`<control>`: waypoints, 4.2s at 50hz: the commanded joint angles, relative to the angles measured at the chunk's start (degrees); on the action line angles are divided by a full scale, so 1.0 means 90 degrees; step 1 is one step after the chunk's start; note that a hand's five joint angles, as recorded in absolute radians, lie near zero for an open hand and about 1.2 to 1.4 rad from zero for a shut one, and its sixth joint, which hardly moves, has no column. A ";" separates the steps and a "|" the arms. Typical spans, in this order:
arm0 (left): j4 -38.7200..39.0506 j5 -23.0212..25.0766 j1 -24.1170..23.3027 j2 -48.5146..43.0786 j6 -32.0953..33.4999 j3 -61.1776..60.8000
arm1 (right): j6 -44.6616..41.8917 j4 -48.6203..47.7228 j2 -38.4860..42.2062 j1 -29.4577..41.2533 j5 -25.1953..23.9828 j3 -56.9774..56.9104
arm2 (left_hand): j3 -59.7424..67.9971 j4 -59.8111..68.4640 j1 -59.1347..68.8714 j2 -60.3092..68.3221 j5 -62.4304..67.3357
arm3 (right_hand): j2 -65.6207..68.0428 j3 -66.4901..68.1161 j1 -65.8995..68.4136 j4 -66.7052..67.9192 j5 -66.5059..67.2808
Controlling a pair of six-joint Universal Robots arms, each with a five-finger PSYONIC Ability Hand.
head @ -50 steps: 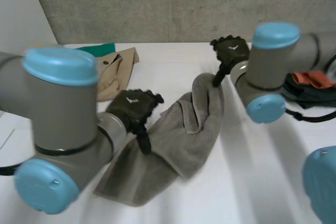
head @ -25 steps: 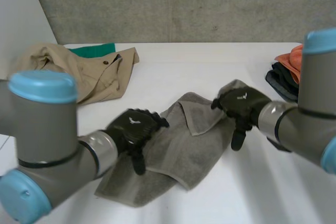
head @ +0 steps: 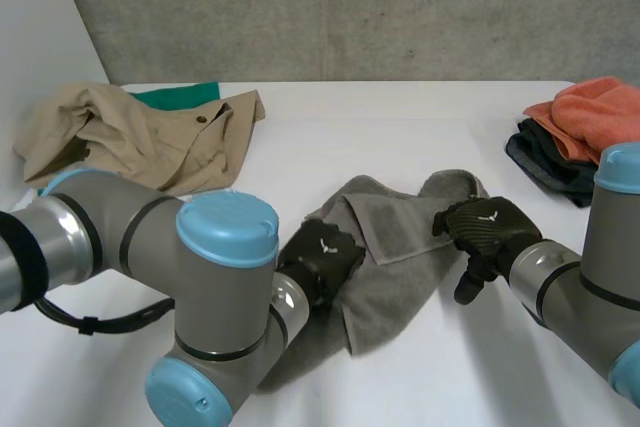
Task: Fold the laundry.
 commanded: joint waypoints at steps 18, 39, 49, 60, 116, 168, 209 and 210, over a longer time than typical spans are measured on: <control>-0.1141 -0.0238 0.0028 0.1990 -0.0169 0.2026 | 0.3951 -0.0054 0.0902 0.0357 0.0159 -0.0965 | 0.1350 0.1296 0.1571 0.1299 0.1455 | -0.1598 -0.1647 -0.1654 -0.1616 -0.1513; -0.1747 -0.0511 0.0594 0.2907 -0.0198 0.2731 | 0.1278 0.0110 0.0816 -0.0129 -0.0248 -0.3592 | 0.1350 0.1296 0.1571 0.1299 0.1455 | 0.6030 0.5981 0.5974 0.6013 0.6116; -0.1620 -0.0169 0.1102 0.3543 -0.0383 0.2291 | 0.1198 0.1585 0.2328 0.0017 -0.1334 -0.6864 | 0.1350 0.1296 0.1571 0.1299 0.1455 | 0.6030 0.5981 0.5974 0.6013 0.6116; -0.1610 -0.0121 0.1258 0.3513 -0.0501 0.1091 | 0.0622 0.2074 0.3658 0.0906 -0.1306 -0.7052 | 0.1350 0.1296 0.1571 0.1299 0.1455 | 0.2079 0.2030 0.2023 0.2061 0.2164; -0.1346 0.0495 0.0849 -0.0274 -0.2678 0.1145 | -0.0297 0.1303 0.1299 -0.1135 -0.1548 -0.3255 | -0.6427 -0.6482 -0.6207 -0.6479 -0.6323 | 0.6030 0.5981 0.5974 0.6013 0.6116; -0.2332 0.0047 0.1130 -0.2679 -0.0402 0.6374 | -0.0023 0.0697 0.1295 -0.0148 -0.0104 -0.2061 | -0.6427 -0.6482 -0.6207 -0.6479 -0.6323 | 0.6030 0.5981 0.5974 0.6013 0.6116; -0.1717 0.0905 0.2665 -0.0432 -0.1731 0.0620 | 0.0211 0.0902 0.0543 -0.0412 -0.0485 -0.2090 | -0.3396 -0.3450 -0.3176 -0.3447 -0.3292 | 0.6030 0.5981 0.5974 0.6013 0.6116; -0.1717 0.0876 0.2635 -0.0480 -0.1731 0.0669 | 0.0212 0.0902 0.0543 -0.0422 -0.0485 -0.2090 | -0.3062 -0.3116 -0.2842 -0.3113 -0.2957 | 0.6030 0.5981 0.5974 0.6013 0.6116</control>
